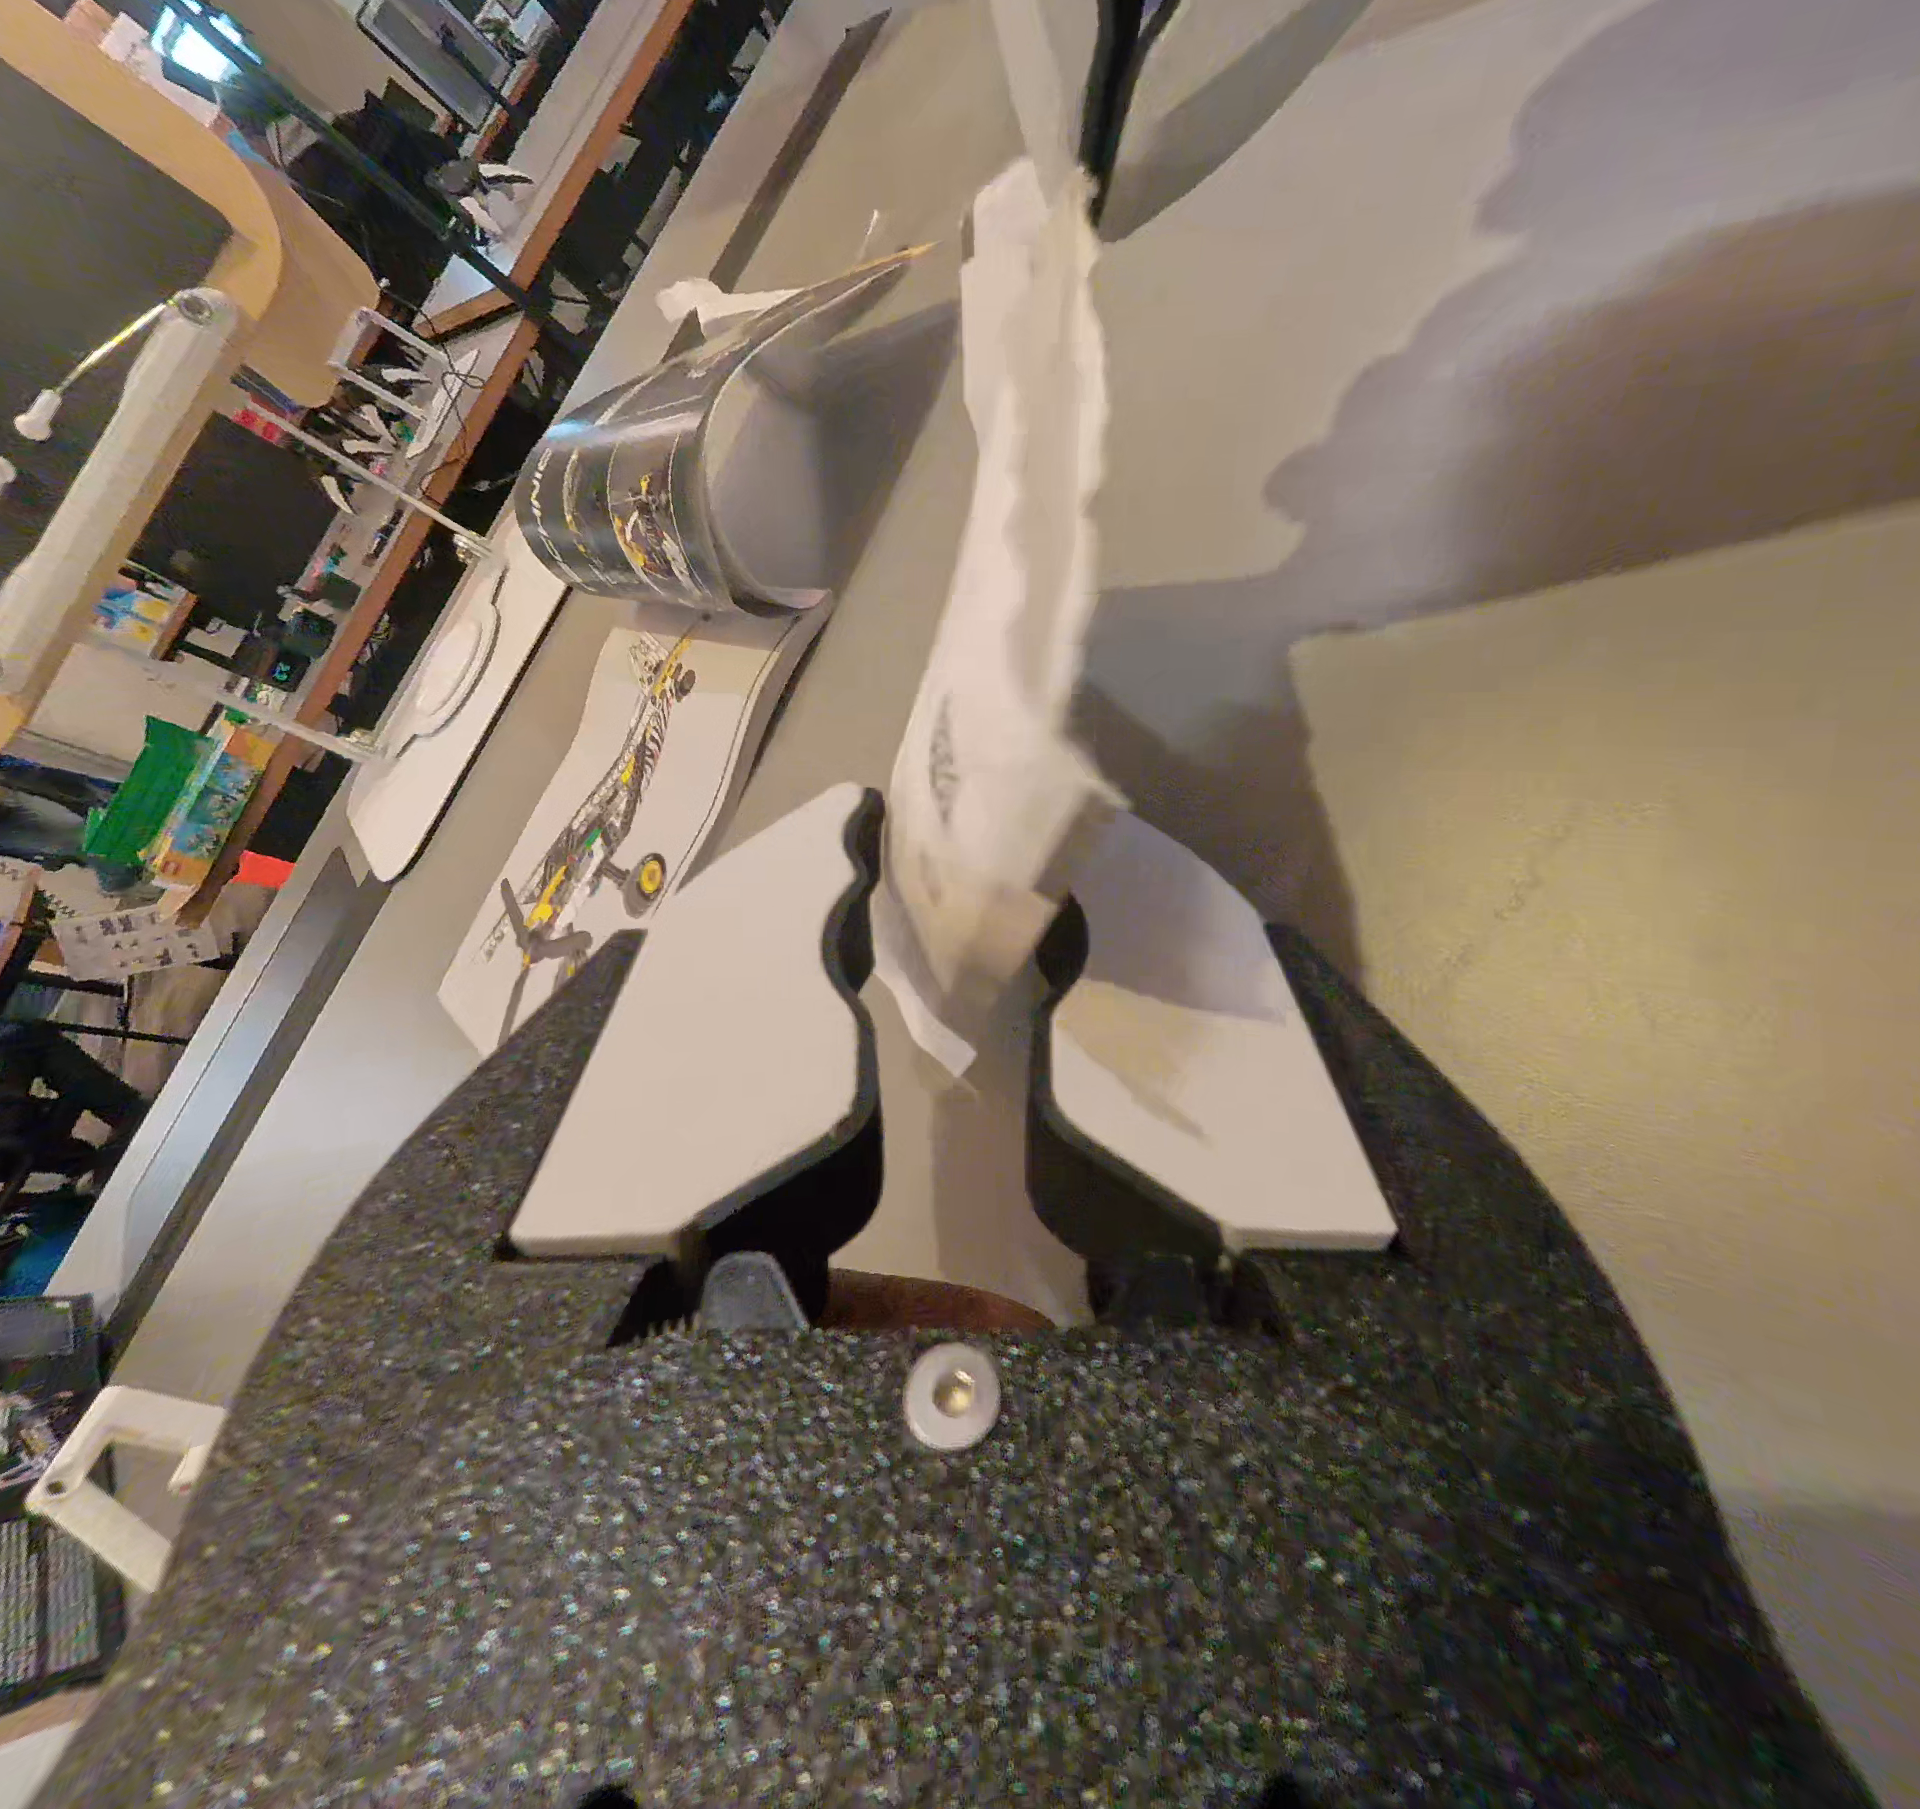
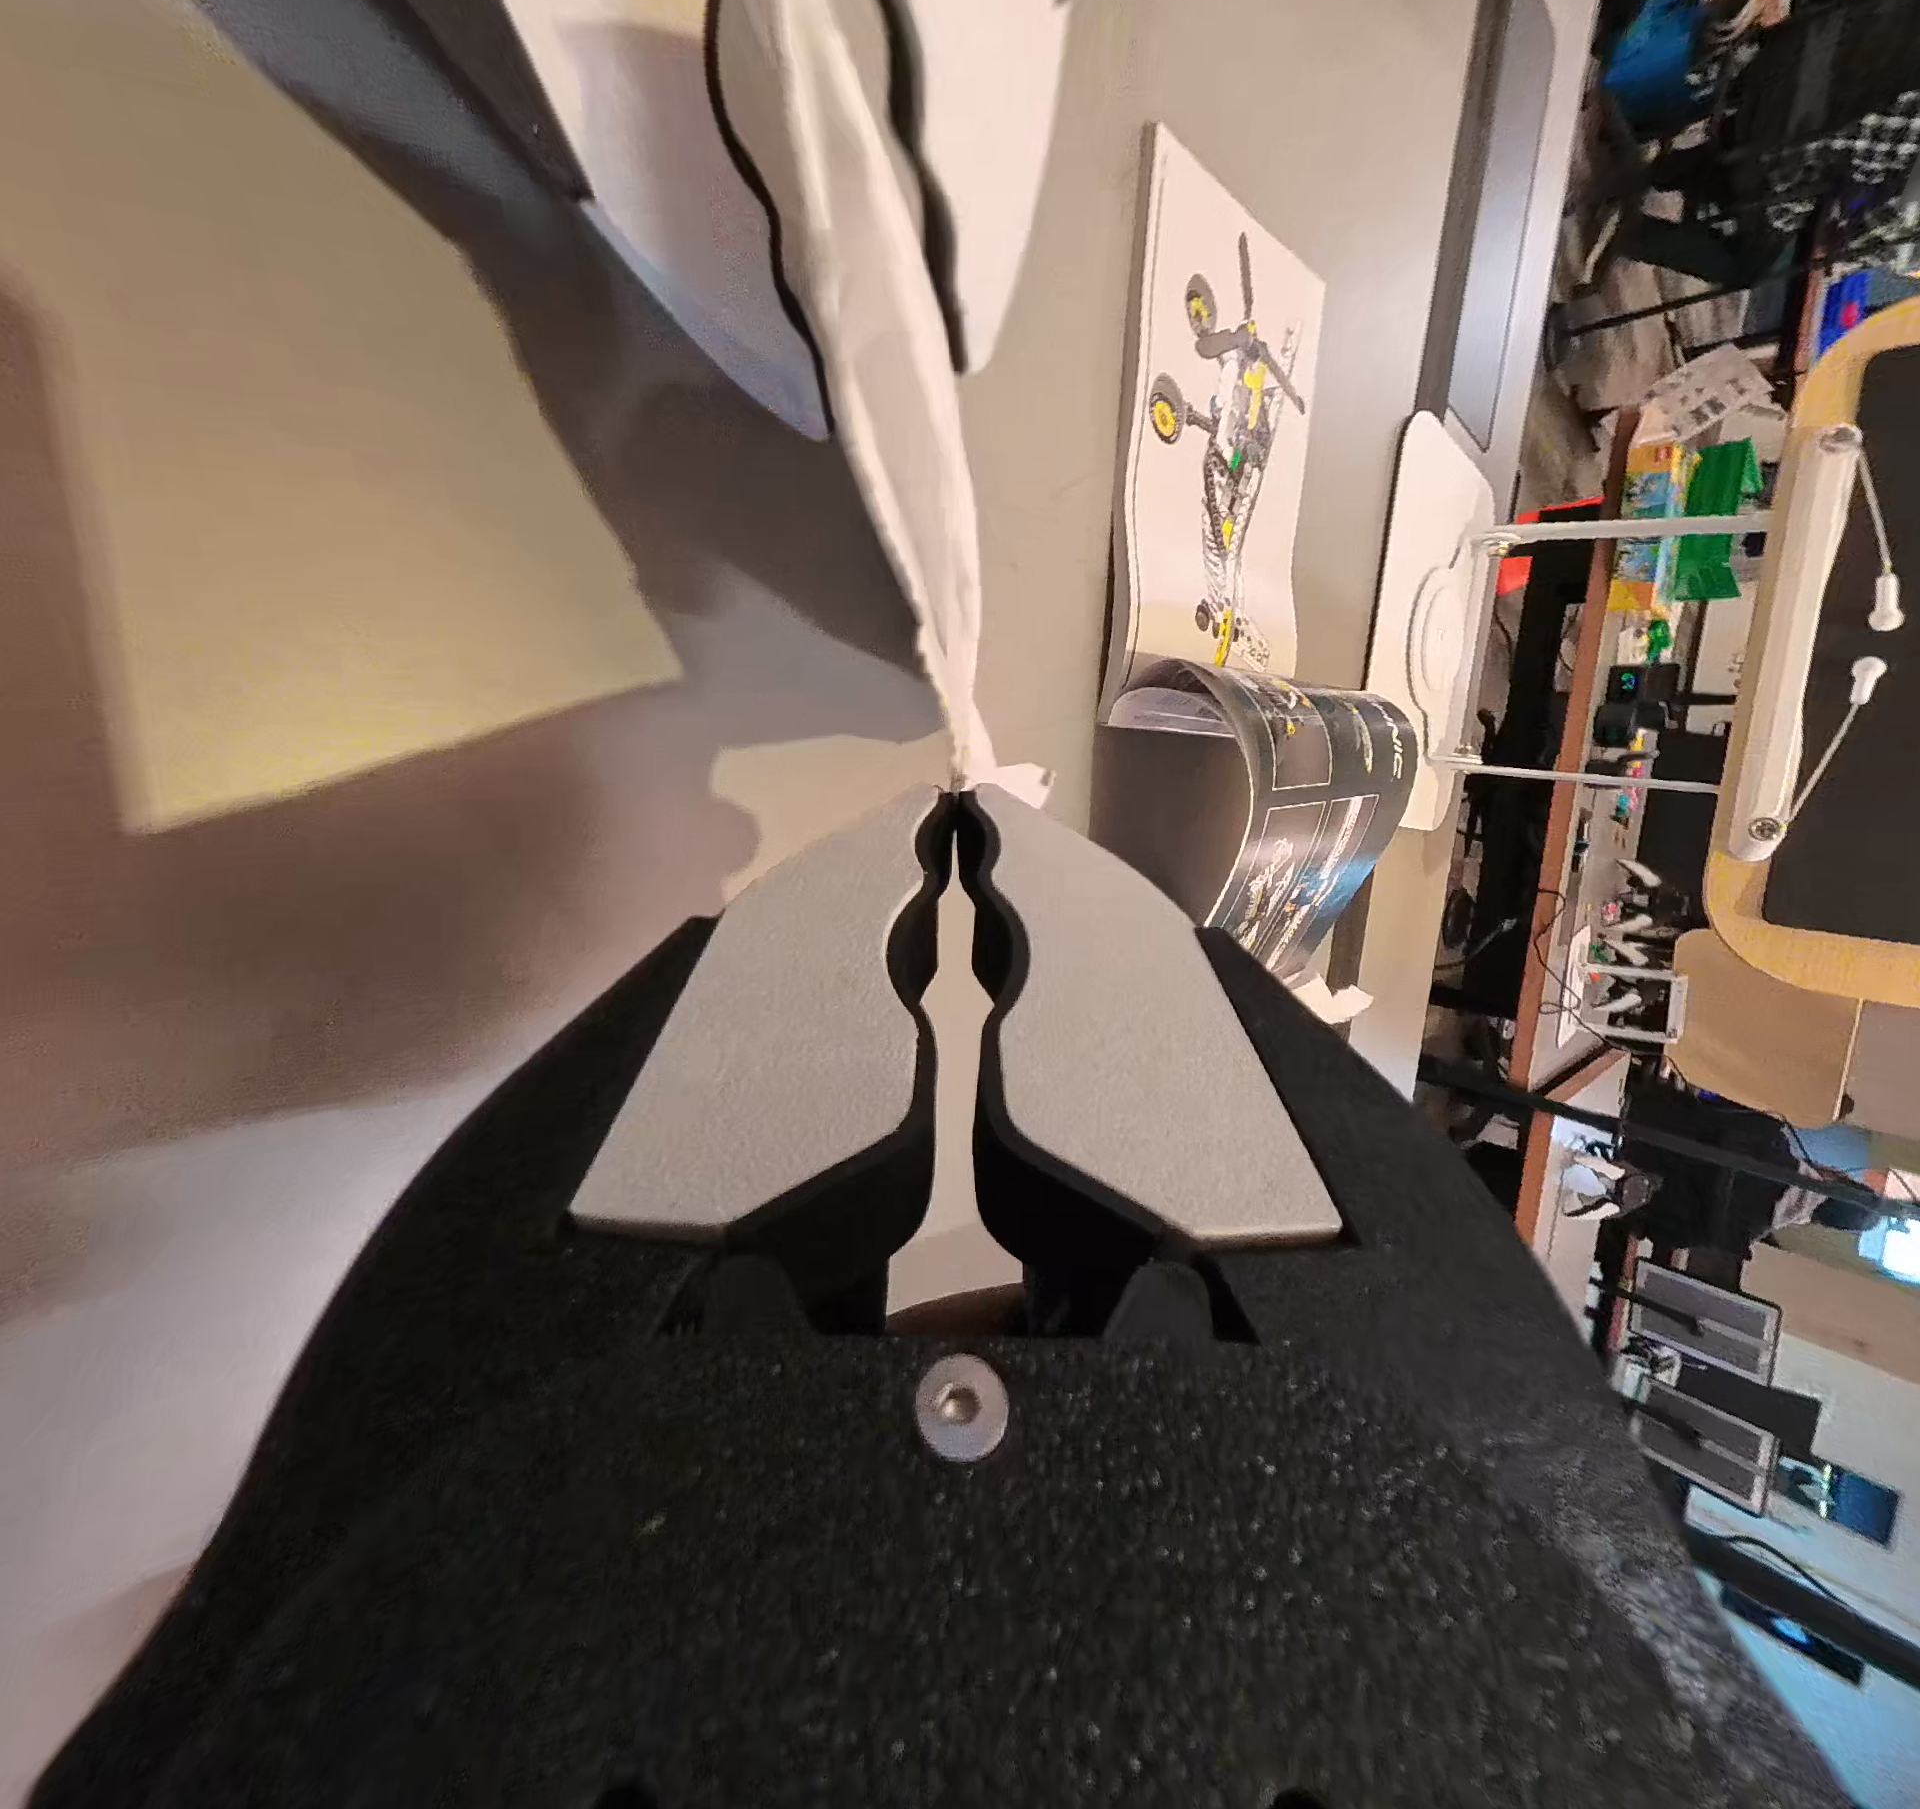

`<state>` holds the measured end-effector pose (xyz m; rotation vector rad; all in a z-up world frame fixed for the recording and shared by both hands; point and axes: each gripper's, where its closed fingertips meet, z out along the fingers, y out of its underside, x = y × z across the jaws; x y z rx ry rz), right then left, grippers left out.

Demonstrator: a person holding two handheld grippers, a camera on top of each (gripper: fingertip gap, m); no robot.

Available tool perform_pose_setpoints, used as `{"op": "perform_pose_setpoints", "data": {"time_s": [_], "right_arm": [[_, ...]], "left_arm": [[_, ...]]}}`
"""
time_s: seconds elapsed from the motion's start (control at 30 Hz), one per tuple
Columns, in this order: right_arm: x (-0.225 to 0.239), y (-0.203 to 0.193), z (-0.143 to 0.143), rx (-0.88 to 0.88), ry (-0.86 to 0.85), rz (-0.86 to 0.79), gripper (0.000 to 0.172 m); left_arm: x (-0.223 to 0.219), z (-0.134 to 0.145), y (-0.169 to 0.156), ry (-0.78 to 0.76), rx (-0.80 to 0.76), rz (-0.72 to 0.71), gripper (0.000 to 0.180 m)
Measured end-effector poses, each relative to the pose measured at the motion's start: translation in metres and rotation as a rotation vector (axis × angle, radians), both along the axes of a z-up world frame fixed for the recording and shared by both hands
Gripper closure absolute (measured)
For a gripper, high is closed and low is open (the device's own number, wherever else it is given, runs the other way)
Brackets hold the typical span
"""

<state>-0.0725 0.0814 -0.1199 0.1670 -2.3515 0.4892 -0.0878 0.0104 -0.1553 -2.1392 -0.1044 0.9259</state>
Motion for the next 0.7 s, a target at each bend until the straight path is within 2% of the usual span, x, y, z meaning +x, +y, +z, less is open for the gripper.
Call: {"op": "perform_pose_setpoints", "data": {"time_s": [0.13, 0.47, 0.7], "right_arm": [[-0.002, 0.001, -0.002, -0.078, 0.040, -0.008, 0.168], [0.018, 0.000, 0.013, -0.294, 0.083, 0.046, 0.161], [0.020, 0.002, -0.014, -0.255, 0.064, 0.055, 0.157]], "left_arm": [[-0.005, -0.004, 0.001, -0.011, 0.007, 0.031, 0.152], [-0.011, -0.010, 0.011, -0.093, 0.024, 0.034, 0.147], [-0.003, -0.016, 0.037, -0.093, -0.040, -0.041, 0.139]]}}
